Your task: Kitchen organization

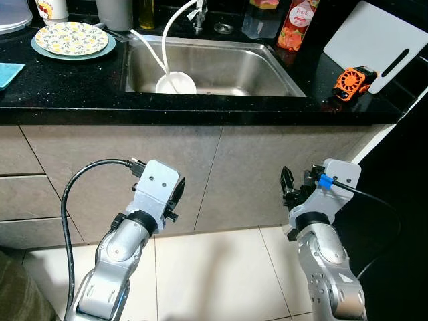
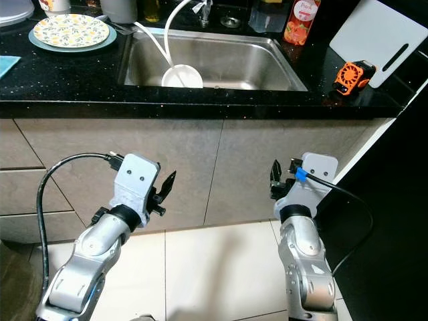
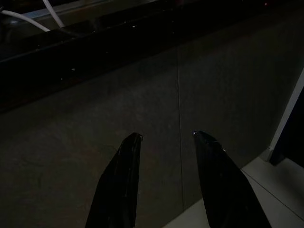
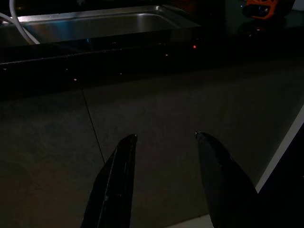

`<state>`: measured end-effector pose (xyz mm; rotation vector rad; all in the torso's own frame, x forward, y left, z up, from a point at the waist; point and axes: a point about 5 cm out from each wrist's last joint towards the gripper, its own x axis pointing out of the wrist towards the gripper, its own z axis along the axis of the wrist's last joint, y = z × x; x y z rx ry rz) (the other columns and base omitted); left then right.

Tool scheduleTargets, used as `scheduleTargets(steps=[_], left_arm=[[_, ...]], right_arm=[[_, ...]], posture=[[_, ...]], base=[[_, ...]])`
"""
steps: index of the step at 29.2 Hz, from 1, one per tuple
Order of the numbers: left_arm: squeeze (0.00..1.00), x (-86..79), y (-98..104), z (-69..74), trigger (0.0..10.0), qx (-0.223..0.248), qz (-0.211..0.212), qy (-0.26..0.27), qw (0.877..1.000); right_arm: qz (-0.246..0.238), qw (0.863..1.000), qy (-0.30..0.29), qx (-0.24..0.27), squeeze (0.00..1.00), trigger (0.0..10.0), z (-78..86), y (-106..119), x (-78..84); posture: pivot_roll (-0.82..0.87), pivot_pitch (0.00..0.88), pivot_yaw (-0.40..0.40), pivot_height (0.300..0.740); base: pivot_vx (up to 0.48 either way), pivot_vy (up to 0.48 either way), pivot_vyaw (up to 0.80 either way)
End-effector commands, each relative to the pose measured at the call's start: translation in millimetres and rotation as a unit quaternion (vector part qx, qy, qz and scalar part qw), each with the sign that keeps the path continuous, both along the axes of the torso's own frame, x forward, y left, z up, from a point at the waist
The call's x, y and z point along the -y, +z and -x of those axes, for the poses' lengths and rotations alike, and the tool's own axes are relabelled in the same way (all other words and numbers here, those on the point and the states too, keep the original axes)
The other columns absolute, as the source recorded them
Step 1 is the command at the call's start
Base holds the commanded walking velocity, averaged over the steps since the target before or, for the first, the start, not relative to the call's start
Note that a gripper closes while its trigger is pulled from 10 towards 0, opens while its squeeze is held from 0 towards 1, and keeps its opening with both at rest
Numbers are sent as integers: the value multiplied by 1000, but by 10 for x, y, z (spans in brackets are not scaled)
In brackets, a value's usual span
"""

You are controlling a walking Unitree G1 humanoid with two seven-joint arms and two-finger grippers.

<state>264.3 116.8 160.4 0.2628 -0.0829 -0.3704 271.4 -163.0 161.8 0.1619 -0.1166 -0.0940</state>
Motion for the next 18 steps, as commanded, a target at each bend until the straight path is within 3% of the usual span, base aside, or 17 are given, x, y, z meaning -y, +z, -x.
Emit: scheduleTargets(steps=[1,18], left_arm=[[0,22,-31,13,10000,-7,0,-5,1000],[0,35,-13,5,10000,-4,0,-5,1000]], right_arm=[[3,1000,-7,-4,0,10000,12,-15,38],[4,1000,-6,-1,0,10000,4,11,37]], posture=[[204,79,-119,740],[200,92,-120,740]], base=[[0,0,0],[0,0,0]])
